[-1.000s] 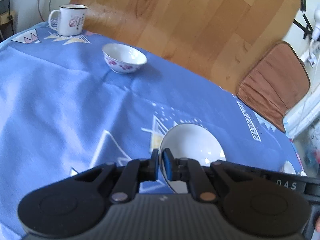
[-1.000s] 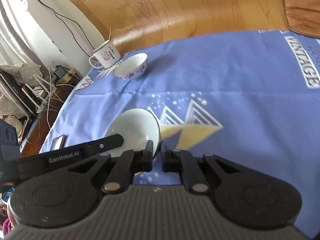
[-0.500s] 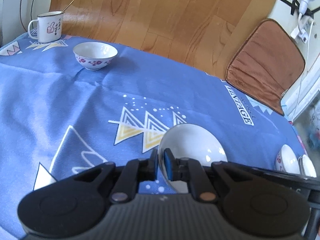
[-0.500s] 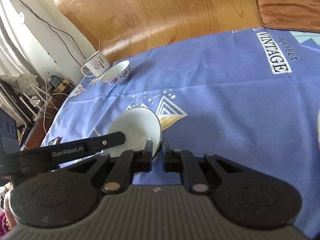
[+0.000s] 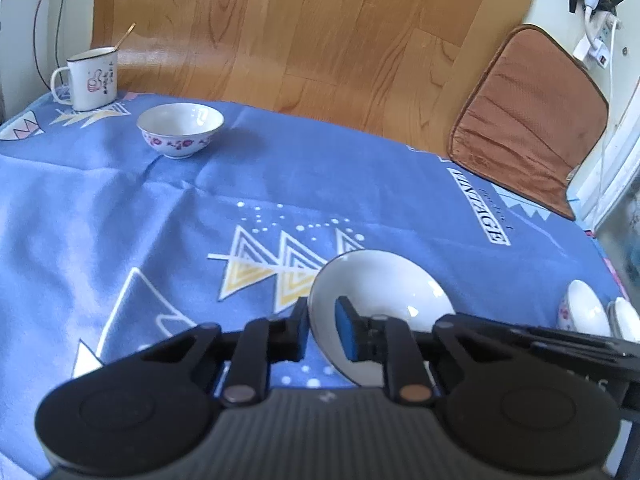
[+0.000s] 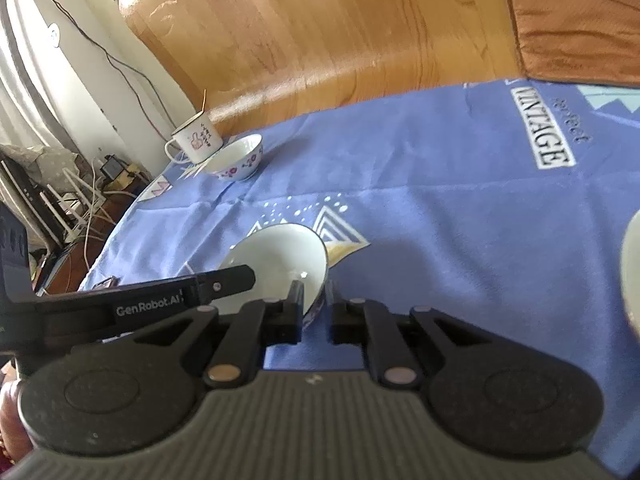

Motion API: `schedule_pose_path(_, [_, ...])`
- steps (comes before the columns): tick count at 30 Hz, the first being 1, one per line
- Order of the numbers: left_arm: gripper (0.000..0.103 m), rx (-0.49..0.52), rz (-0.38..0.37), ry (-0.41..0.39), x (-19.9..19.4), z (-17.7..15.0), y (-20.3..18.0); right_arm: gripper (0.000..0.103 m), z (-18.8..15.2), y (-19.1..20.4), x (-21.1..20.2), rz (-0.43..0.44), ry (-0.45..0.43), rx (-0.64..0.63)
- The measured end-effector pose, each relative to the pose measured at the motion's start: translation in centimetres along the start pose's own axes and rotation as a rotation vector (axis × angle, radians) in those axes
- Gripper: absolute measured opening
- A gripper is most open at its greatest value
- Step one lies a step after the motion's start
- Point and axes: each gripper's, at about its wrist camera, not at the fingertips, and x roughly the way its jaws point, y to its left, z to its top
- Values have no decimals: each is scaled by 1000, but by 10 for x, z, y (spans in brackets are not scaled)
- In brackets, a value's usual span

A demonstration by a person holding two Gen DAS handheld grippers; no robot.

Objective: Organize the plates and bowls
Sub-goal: 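Carry the second bowl to the window and lower it into the first bowl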

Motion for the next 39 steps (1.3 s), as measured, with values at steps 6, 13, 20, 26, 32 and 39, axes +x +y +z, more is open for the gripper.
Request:
schedule_pose_path(6, [16,38,-69,-14,1,13,-33,13,0,0,-31,-71,-116,-67])
schedule_pose_path(13, [16,207,-213,-22,12,24,-122,13,-10,-37,-94,-246,-290,-38])
schedule_pose_path(20, [16,333,-295,35,38,11,-194,13,-26,-71,-148,-399,-393,27])
schedule_pose_path(26, [16,357,-281,90,61,-3,-211,14,-33,-89,-147,-452,-376,65])
schedule_pose_path(32, [20,352,-267,66,60,-1,-206,23,-35,-99,-133,-433,-346,113])
schedule_pose_path(39, [24,314,-286,-19,40,14,-187,48,-31,-86,-140,-466,-444,68])
